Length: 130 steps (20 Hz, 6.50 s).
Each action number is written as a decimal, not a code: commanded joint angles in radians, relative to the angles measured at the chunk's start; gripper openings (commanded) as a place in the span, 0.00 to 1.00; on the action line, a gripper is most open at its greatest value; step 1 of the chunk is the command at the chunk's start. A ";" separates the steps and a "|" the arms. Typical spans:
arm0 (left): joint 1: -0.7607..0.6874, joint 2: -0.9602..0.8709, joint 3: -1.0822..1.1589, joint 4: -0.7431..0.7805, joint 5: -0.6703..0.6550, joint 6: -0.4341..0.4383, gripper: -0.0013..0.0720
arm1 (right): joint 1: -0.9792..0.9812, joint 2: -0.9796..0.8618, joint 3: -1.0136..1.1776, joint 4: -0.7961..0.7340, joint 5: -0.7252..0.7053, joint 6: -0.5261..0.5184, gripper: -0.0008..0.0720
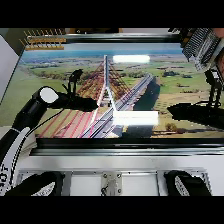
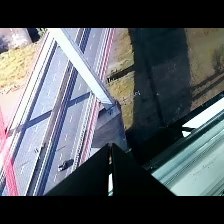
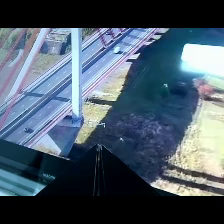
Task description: Fold the clothes and pants, and hang the long-sleeved shirts on hangers.
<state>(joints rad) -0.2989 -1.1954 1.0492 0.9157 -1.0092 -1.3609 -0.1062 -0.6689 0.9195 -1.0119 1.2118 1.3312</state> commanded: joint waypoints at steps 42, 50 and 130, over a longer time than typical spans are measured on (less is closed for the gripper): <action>0.518 0.185 0.011 0.911 -0.149 -0.338 0.03 | 0.001 -0.003 0.001 0.000 0.000 0.000 0.03; -0.183 0.422 0.325 0.818 -0.119 -0.447 0.03 | 0.001 -0.005 0.001 0.068 -0.039 0.008 0.03; 0.209 0.005 0.608 0.011 -0.204 0.069 0.03 | 0.272 -0.169 0.323 -0.146 -0.076 0.074 0.03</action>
<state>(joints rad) -0.0654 -1.1774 1.6146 0.8955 -1.2041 -1.2842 0.1070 -0.8894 1.2877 -1.0489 1.0367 1.3075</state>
